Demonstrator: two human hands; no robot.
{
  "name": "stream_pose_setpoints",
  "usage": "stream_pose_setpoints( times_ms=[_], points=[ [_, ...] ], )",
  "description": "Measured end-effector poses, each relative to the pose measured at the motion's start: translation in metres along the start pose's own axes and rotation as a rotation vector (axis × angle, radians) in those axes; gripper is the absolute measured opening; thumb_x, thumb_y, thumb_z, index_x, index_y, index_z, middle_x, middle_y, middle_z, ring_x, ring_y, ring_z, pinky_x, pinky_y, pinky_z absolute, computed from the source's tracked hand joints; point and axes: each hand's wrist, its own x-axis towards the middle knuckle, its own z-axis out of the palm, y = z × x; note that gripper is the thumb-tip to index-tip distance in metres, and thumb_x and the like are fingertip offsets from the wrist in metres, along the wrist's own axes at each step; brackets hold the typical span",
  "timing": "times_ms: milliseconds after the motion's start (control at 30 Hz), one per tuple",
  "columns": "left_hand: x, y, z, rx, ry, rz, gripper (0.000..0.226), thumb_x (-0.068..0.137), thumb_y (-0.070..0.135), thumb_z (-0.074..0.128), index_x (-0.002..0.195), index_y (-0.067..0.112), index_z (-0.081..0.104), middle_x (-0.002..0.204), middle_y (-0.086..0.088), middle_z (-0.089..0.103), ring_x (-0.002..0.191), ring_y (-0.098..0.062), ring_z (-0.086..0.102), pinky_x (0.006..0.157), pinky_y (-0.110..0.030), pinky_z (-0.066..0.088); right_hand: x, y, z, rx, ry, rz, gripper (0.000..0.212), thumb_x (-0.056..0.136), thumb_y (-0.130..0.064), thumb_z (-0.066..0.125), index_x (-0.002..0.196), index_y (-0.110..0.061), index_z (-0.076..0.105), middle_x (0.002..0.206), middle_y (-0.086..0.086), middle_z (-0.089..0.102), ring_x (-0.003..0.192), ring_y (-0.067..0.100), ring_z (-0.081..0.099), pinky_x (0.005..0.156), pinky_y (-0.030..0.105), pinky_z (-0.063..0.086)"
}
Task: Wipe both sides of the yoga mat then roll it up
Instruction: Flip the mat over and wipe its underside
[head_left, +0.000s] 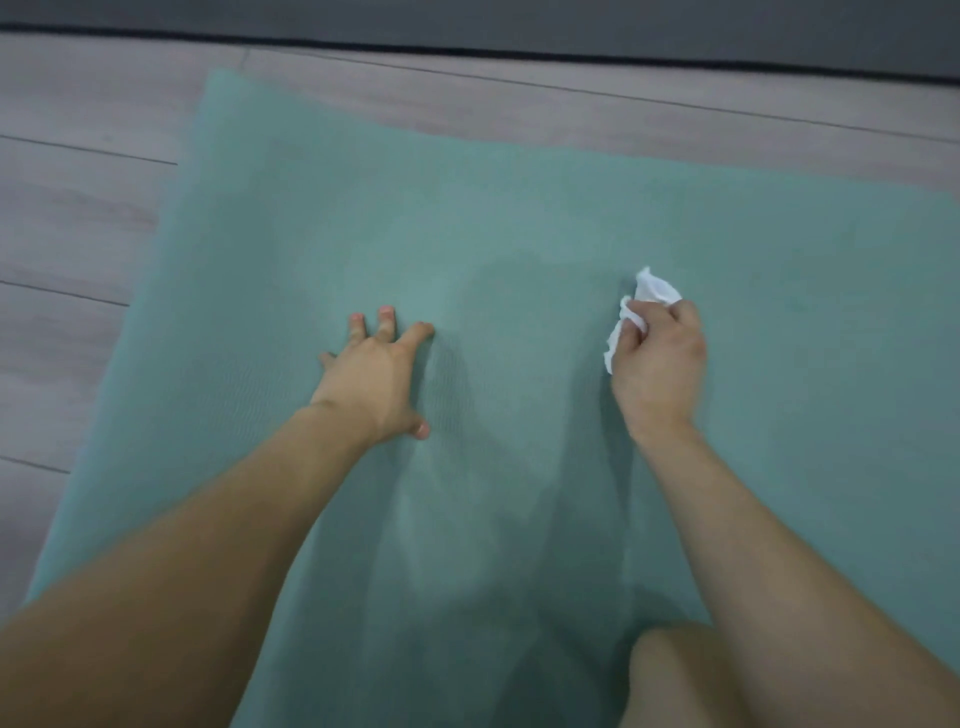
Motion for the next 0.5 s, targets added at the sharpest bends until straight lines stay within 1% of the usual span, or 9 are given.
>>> stream_pose_setpoints(
  times_ms=[33, 67, 100, 167, 233, 333, 367, 433, 500],
  points=[
    [0.001, 0.003, 0.002, 0.001, 0.016, -0.008, 0.135, 0.056, 0.053, 0.099, 0.158, 0.042, 0.012, 0.174, -0.01, 0.007, 0.158, -0.046, 0.007, 0.111, -0.074, 0.038, 0.001, -0.011, 0.014, 0.064, 0.002, 0.01, 0.032, 0.097, -0.009, 0.055, 0.123, -0.009, 0.074, 0.13, 0.015, 0.061, 0.088, 0.026, 0.065, 0.081, 0.03, 0.056],
    [0.001, 0.004, 0.004, 0.0, 0.016, -0.01, 0.138, 0.056, 0.052, 0.1, 0.159, 0.042, 0.008, 0.174, -0.01, 0.007, 0.158, -0.046, 0.007, 0.111, -0.074, 0.037, 0.003, -0.028, 0.03, 0.144, -0.017, -0.016, 0.033, 0.096, -0.008, 0.053, 0.125, -0.01, 0.07, 0.125, 0.012, 0.059, 0.083, 0.028, 0.062, 0.069, 0.036, 0.057],
    [0.001, 0.004, 0.005, 0.001, 0.008, -0.009, 0.142, 0.057, 0.052, 0.099, 0.161, 0.044, 0.003, 0.174, -0.011, 0.006, 0.159, -0.046, 0.005, 0.112, -0.074, 0.037, 0.006, -0.051, 0.052, 0.175, -0.041, -0.049, 0.033, 0.097, -0.005, 0.052, 0.126, -0.01, 0.067, 0.12, 0.01, 0.057, 0.086, 0.026, 0.058, 0.068, 0.035, 0.051],
    [0.004, 0.002, 0.006, 0.009, 0.006, -0.009, 0.147, 0.057, 0.054, 0.099, 0.162, 0.047, -0.003, 0.174, -0.012, 0.005, 0.158, -0.048, 0.005, 0.113, -0.073, 0.036, 0.015, -0.102, 0.09, 0.148, -0.187, -0.169, 0.031, 0.099, -0.003, 0.053, 0.126, -0.007, 0.066, 0.123, 0.012, 0.055, 0.1, 0.028, 0.058, 0.082, 0.035, 0.048],
    [0.005, 0.0, 0.006, 0.008, -0.001, -0.011, 0.15, 0.053, 0.056, 0.1, 0.162, 0.048, -0.003, 0.174, -0.013, 0.006, 0.158, -0.048, 0.006, 0.114, -0.071, 0.036, 0.019, -0.139, 0.114, 0.055, -0.346, -0.276, 0.032, 0.096, -0.003, 0.058, 0.125, -0.005, 0.069, 0.136, 0.014, 0.055, 0.104, 0.035, 0.065, 0.09, 0.04, 0.054],
    [0.005, 0.002, 0.004, -0.007, -0.005, -0.026, 0.151, 0.052, 0.056, 0.1, 0.162, 0.051, -0.003, 0.174, -0.011, 0.006, 0.158, -0.047, 0.005, 0.116, -0.07, 0.035, 0.041, -0.118, 0.122, -0.009, -0.404, -0.466, 0.034, 0.095, -0.011, 0.061, 0.127, -0.015, 0.073, 0.134, 0.009, 0.062, 0.102, 0.03, 0.07, 0.09, 0.04, 0.057],
    [0.004, 0.003, 0.002, -0.008, -0.007, -0.034, 0.149, 0.053, 0.055, 0.1, 0.162, 0.051, -0.003, 0.175, -0.011, 0.005, 0.159, -0.046, 0.004, 0.116, -0.07, 0.035, 0.05, -0.096, 0.11, 0.021, -0.348, -0.442, 0.032, 0.095, -0.018, 0.062, 0.125, -0.021, 0.074, 0.119, 0.006, 0.069, 0.092, 0.026, 0.071, 0.082, 0.041, 0.057],
    [0.003, 0.005, 0.0, -0.007, -0.012, -0.049, 0.147, 0.056, 0.052, 0.1, 0.162, 0.05, -0.002, 0.175, -0.01, 0.003, 0.16, -0.045, 0.002, 0.116, -0.071, 0.034, 0.059, -0.048, 0.069, 0.104, -0.234, -0.21, 0.022, 0.097, -0.027, 0.063, 0.116, -0.027, 0.073, 0.093, 0.002, 0.068, 0.07, 0.016, 0.06, 0.065, 0.036, 0.051],
    [0.003, 0.008, 0.001, -0.004, -0.01, -0.058, 0.147, 0.057, 0.05, 0.1, 0.163, 0.049, -0.001, 0.175, -0.01, 0.003, 0.16, -0.045, 0.002, 0.114, -0.073, 0.034, 0.057, -0.018, 0.012, -0.022, -0.178, -0.048, 0.025, 0.101, -0.016, 0.058, 0.119, -0.029, 0.069, 0.109, 0.006, 0.061, 0.08, 0.007, 0.051, 0.072, 0.018, 0.044]
  ],
)
